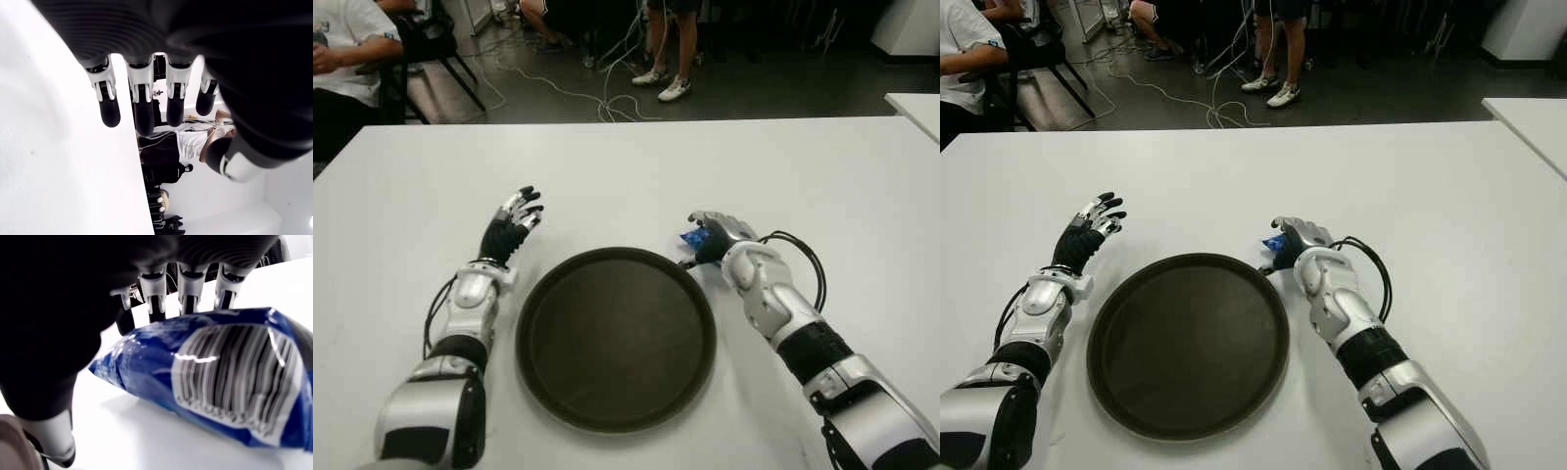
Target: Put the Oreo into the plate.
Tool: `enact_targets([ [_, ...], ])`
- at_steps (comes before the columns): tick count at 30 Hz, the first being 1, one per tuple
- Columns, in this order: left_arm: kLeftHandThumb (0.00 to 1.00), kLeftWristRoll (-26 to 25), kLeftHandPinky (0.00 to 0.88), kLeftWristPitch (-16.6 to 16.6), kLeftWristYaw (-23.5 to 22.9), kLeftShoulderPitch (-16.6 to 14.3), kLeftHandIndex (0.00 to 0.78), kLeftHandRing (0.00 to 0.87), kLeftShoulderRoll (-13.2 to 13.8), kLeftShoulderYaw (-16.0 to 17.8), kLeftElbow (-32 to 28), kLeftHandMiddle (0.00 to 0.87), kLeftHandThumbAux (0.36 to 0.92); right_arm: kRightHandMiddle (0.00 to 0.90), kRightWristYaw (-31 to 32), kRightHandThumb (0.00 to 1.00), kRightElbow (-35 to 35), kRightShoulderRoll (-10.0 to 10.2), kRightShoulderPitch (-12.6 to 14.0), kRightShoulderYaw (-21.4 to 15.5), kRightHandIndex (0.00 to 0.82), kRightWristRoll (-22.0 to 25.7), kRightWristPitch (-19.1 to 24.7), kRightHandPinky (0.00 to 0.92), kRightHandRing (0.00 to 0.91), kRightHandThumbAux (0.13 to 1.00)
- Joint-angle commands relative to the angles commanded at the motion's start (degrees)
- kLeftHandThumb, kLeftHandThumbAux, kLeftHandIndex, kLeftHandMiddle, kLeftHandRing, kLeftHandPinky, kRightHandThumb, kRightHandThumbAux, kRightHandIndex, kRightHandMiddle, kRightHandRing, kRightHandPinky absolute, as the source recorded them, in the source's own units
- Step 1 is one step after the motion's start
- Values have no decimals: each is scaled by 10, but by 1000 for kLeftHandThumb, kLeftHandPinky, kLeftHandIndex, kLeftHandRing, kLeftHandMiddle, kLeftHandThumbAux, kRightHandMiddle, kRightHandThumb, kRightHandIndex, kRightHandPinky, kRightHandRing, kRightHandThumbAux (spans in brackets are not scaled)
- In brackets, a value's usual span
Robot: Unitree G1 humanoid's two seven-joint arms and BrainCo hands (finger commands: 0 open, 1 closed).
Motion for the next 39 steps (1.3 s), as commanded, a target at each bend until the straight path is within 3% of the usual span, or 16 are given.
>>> enact_targets([
  [22, 164, -5, 144, -4, -11, 2, 84, 150, 3, 5, -2, 154, 587, 169, 16, 0, -6, 0, -3, -3, 122, 4, 18, 192, 187, 691],
  [30, 158, -3, 120, -5, -10, 4, 79, 133, 7, 6, -1, 147, 591, 149, 10, 0, -5, 1, -5, -9, 119, 5, 31, 154, 159, 702],
  [39, 157, 2, 160, -19, -6, 6, 90, 145, 9, 2, -4, 155, 617, 116, 27, 0, -12, -6, -11, -2, 95, -4, 54, 141, 126, 681],
])
